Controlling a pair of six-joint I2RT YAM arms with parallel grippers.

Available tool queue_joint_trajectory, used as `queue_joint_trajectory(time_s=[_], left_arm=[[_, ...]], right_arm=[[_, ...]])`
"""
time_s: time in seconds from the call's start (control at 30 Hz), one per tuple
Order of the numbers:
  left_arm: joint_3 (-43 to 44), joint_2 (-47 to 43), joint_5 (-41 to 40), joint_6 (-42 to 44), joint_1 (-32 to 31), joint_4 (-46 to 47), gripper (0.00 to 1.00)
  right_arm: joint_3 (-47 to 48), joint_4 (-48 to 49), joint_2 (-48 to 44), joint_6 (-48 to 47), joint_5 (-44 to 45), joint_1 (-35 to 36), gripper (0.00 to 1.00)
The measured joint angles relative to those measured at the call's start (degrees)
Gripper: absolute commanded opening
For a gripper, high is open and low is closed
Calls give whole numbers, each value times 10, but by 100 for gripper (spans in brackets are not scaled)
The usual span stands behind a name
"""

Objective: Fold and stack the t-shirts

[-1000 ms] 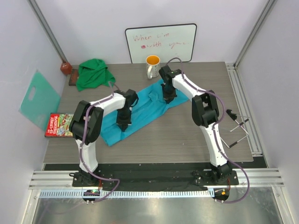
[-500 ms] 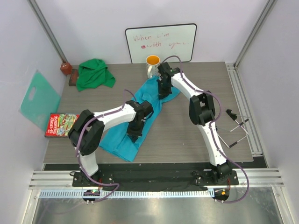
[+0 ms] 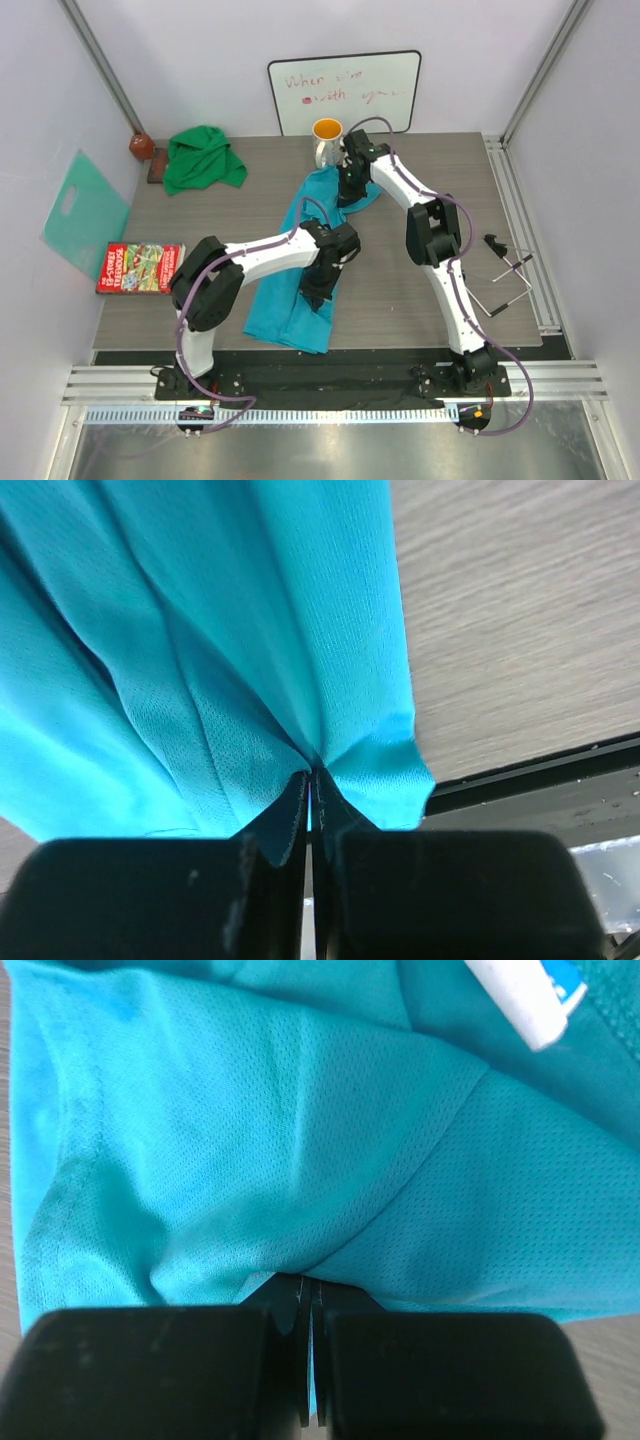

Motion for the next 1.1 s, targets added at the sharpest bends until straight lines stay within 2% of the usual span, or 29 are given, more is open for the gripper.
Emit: queue_joint_trajectory(time_s=[0.67, 0.77, 1.1], left_arm=[[-18, 3, 22, -35, -20, 0, 0], [-21, 8, 21, -37, -21, -1, 0], [-16, 44, 8, -33, -16, -11, 0]], right_arm=[[76, 82, 68, 8, -116, 53, 2], [77, 94, 72, 14, -134, 54, 6], [65, 169, 75, 25, -150, 56, 29]])
